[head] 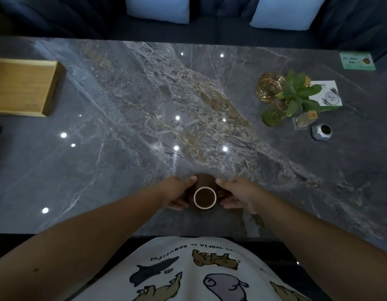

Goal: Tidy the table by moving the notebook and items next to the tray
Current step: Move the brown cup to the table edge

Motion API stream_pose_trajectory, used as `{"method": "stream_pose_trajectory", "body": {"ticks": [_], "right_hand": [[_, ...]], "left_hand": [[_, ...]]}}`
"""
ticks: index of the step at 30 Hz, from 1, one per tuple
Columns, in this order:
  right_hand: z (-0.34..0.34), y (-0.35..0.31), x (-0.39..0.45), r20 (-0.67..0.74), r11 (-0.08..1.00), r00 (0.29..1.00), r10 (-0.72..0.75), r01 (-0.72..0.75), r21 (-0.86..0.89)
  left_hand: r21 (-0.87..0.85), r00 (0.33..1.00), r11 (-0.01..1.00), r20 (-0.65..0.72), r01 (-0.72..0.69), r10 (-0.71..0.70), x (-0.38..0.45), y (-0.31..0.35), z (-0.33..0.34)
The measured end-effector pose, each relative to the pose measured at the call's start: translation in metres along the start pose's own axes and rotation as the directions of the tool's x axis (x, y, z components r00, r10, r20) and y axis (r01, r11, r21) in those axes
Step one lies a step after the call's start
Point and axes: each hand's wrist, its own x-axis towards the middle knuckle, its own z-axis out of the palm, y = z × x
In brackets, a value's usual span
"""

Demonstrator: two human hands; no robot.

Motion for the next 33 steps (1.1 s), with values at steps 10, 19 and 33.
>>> {"method": "stream_pose_trajectory", "body": {"ticks": [10,19,33], "right_hand": [[-0.028,0.003,-0.020,0.119,0.899,0.916,-0.383,0.400,-0.181],[-0.015,0.022,-0.023,0.193,0.614,0.799,-0.569,0.569,-0.548],[-0.005,0.042,-0.019,0.150,0.397,0.710,-0.688,0.542,-0.741]], "left_hand": [[-0.152,0.899,0.886,-0.079,-0.439,0.432,-0.024,-0.033,0.013],[0.299,0.685,0.658,-0.020,-0.691,0.729,-0.026,-0.044,0.009],[0.551,0.601,0.503,-0.004,-0.666,0.799,-0.015,-0.060,0.011]]}}
